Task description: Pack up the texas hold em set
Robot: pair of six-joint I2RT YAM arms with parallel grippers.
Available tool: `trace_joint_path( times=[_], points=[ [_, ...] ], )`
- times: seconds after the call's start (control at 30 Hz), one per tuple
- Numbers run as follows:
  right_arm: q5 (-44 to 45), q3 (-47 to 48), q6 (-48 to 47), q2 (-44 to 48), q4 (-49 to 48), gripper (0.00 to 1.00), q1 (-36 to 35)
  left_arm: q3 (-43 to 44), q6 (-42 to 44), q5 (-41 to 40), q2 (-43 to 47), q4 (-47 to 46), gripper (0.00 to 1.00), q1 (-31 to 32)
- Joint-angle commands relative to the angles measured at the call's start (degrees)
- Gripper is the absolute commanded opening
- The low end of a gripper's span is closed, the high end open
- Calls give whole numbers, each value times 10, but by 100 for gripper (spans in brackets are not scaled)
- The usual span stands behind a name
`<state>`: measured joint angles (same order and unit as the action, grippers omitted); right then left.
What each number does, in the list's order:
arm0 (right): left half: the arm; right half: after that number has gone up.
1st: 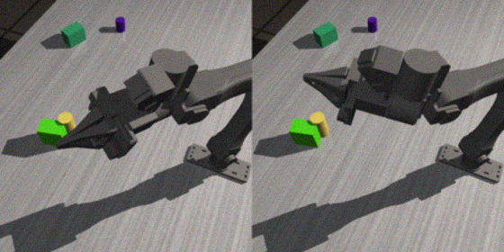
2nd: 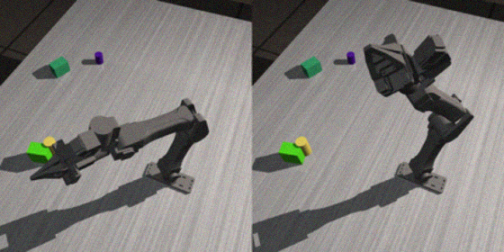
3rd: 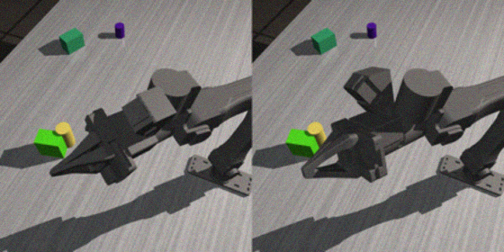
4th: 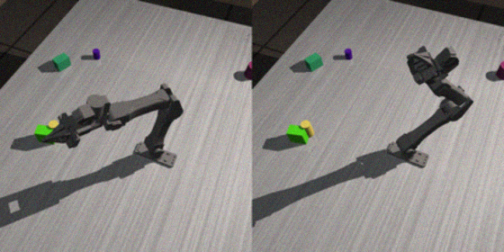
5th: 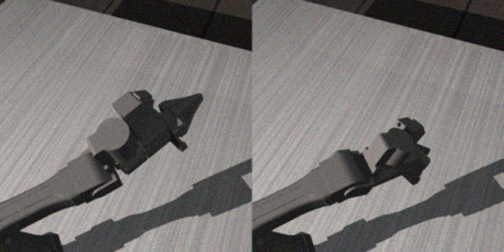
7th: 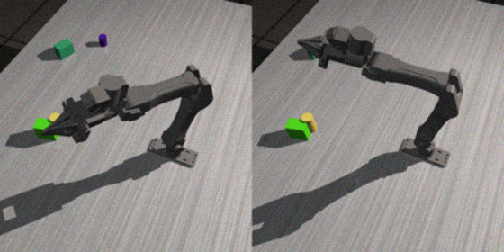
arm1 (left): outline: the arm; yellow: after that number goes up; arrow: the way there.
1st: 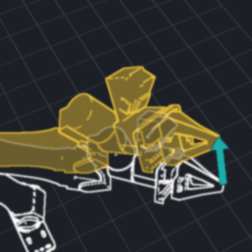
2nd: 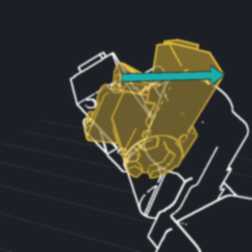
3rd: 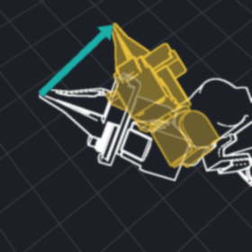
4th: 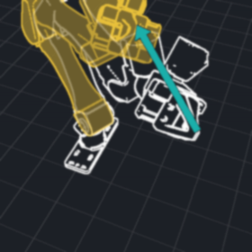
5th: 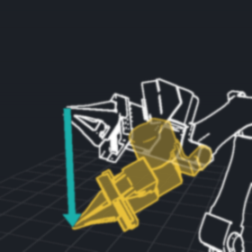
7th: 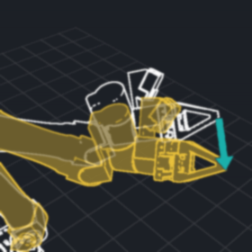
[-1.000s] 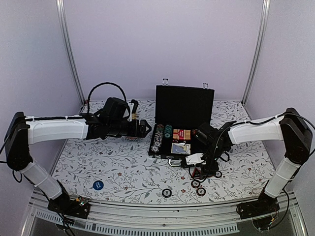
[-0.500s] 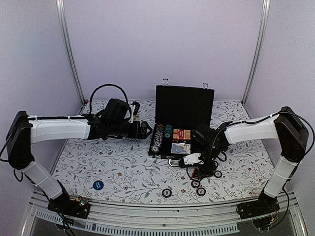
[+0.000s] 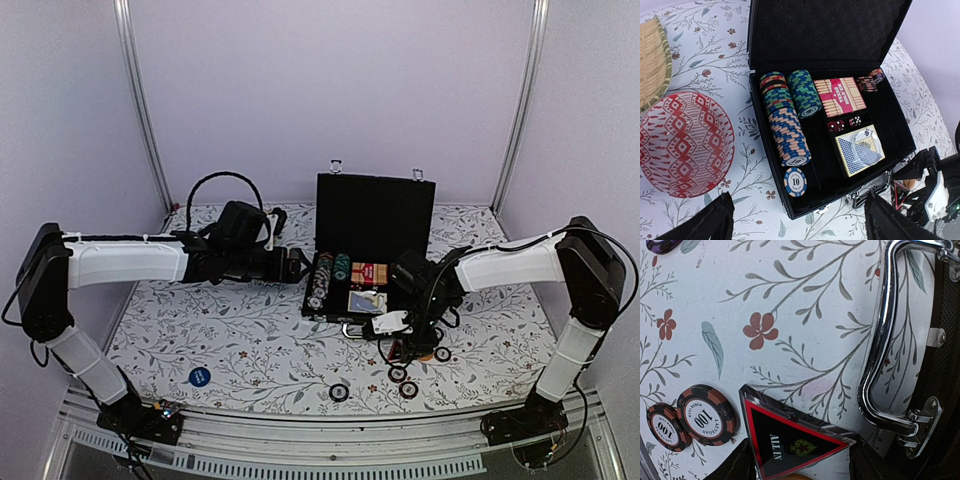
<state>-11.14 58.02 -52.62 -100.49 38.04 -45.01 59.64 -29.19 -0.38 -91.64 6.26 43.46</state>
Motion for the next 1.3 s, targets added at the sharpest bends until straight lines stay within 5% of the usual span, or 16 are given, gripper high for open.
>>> trace_joint_path(
  times=[0.0, 0.47, 1.27],
  points=[
    [-2, 9, 7, 0, 4, 59, -8, 17, 0, 7, -10, -8, 91, 2],
    [-53, 123, 31, 52, 67, 55, -5, 24, 2, 5, -15, -1, 91, 1],
    [28, 385, 78, -193, -5, 54, 104, -9, -10, -6, 18, 4, 90, 1]
  ],
)
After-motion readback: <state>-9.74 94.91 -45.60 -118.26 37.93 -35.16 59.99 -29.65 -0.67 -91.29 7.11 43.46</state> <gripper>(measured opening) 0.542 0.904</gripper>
